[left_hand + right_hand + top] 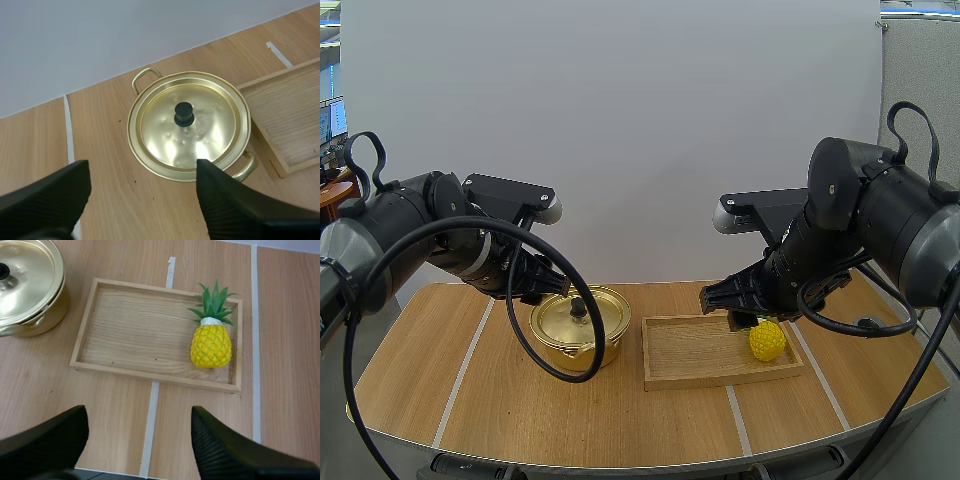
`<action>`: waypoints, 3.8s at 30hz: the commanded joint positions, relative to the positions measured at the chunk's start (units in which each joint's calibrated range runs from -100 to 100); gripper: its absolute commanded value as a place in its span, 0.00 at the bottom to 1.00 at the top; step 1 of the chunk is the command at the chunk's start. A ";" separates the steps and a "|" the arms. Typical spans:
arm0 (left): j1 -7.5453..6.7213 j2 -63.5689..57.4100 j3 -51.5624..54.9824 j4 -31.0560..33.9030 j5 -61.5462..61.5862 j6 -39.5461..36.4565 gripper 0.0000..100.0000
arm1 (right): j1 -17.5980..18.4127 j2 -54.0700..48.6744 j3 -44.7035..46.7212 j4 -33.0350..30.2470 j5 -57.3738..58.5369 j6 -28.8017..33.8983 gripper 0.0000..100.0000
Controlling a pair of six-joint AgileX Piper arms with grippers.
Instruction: Open the pot, put the pineapple inside, and close it
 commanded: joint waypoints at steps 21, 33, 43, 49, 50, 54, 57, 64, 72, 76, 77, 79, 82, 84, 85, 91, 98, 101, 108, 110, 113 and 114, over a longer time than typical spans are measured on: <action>-0.10 17.31 -7.65 -19.76 -1.62 29.39 1.00 | -0.15 -0.32 -0.16 -1.17 -1.68 0.05 1.00; -0.17 34.24 -18.59 -20.89 2.86 31.11 1.00 | -0.15 -0.32 -0.16 -0.94 -1.68 0.05 1.00; -1.03 44.12 -22.04 -20.62 4.07 31.62 1.00 | -0.15 -0.32 -0.16 -0.94 -1.68 0.05 1.00; -2.79 46.42 -22.04 -20.62 -0.12 31.39 1.00 | -0.15 -0.32 -0.16 -0.94 -1.68 0.05 1.00; -2.79 46.53 -22.09 -20.62 -0.55 31.39 1.00 | -0.15 -0.32 -0.16 -0.94 -1.68 0.05 1.00; -2.79 46.52 -22.09 -17.65 -1.17 30.76 1.00 | -0.15 -0.32 -0.16 -0.94 -1.68 0.05 1.00; -2.79 46.52 -22.09 -15.76 -1.75 29.55 1.00 | -0.15 -0.32 -0.16 -0.94 -1.68 0.05 1.00; -2.79 46.52 -22.09 -15.75 -1.75 29.24 1.00 | -0.15 -0.32 -0.16 -0.94 -1.68 0.05 1.00; -2.79 48.49 -22.09 -15.75 -1.94 28.66 1.00 | -0.15 -0.32 -0.16 -0.81 -1.68 0.05 1.00; -2.79 48.72 -22.09 -15.75 -1.91 28.55 1.00 | -0.15 -0.32 -0.16 -0.81 -1.68 0.05 1.00; -2.79 48.72 -22.09 -15.85 -1.91 28.55 1.00 | -0.15 -0.32 -0.16 -0.81 -1.68 0.05 1.00; -2.79 48.72 -22.09 -15.85 -1.91 28.45 1.00 | -0.15 -0.32 -0.16 -0.81 -1.68 0.05 1.00; -2.79 48.72 -22.09 -15.85 -0.87 28.36 1.00 | -0.15 -0.32 -0.16 -0.81 -1.68 0.05 1.00; -2.79 48.72 -22.09 -15.85 -0.52 28.11 1.00 | -0.15 -0.32 -0.16 -0.81 -1.68 0.05 1.00; -2.79 48.72 -22.09 -15.85 -0.44 27.81 1.00 | -0.15 -0.32 -0.16 -0.81 -1.68 0.05 1.00; -2.79 48.72 -22.09 -15.85 0.67 26.91 1.00 | -0.15 -0.32 -0.16 -0.81 -1.68 0.05 1.00; -2.79 48.72 -22.09 -15.49 1.45 25.30 0.96 | -0.15 -0.32 -0.16 -0.81 -1.68 0.05 1.00; -2.71 48.72 -22.09 -15.39 1.45 25.31 0.57 | -0.15 -0.32 -0.16 -0.81 -1.68 0.05 1.00; -2.72 48.72 -22.09 -15.39 1.68 25.31 0.00 | -0.15 -0.32 -0.16 -0.81 -1.68 0.05 1.00; -2.72 48.72 -22.09 -15.39 1.68 25.21 0.00 | -0.15 -0.32 -0.16 -0.81 -1.68 0.05 1.00; -2.72 48.16 -22.09 -15.39 1.68 24.99 0.00 | -0.15 -0.32 -0.16 -0.81 -1.68 0.05 1.00; -2.72 47.67 -22.40 -15.39 2.15 24.90 0.00 | -0.15 -0.32 -0.16 -0.81 -1.68 0.05 1.00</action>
